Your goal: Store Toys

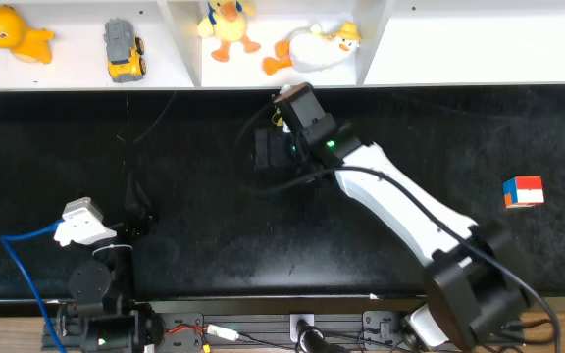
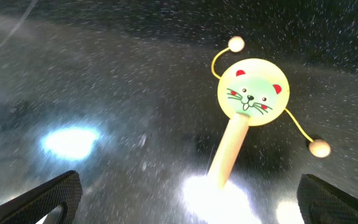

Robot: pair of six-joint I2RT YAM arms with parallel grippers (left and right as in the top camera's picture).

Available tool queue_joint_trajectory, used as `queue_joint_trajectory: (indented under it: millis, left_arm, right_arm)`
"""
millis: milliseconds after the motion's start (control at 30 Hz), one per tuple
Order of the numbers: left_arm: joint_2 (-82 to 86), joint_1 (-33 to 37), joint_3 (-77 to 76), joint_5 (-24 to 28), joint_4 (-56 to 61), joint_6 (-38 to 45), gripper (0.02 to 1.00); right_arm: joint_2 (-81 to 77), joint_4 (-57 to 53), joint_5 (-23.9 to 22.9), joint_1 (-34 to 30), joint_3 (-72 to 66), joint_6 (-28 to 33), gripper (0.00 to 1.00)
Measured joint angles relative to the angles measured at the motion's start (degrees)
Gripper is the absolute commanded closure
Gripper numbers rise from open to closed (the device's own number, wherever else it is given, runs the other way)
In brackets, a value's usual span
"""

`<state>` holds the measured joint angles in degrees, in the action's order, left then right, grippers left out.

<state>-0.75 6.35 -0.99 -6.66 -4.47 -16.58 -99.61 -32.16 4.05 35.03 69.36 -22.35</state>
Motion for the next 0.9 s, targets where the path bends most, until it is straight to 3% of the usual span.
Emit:
queue_joint_trajectory:
  millis: [333, 567, 900]
  left_arm:
    - [0.00, 0.00, 0.00, -0.02, -0.02, 0.00, 0.020]
    - [0.00, 0.00, 0.00, 0.00, 0.00, 0.00, 0.020]
    - [0.00, 0.00, 0.00, 0.00, 0.00, 0.00, 0.020]
  right_arm:
    - [-9.64, -2.64, -0.66, 0.00, 5.44, -3.91, 0.027]
    - [-12.37, -3.32, -1.90, 0.00, 8.00, -4.44, 0.117]
    - [-13.40, -8.55, -3.10, -0.02, 9.35, -3.48, 0.478]
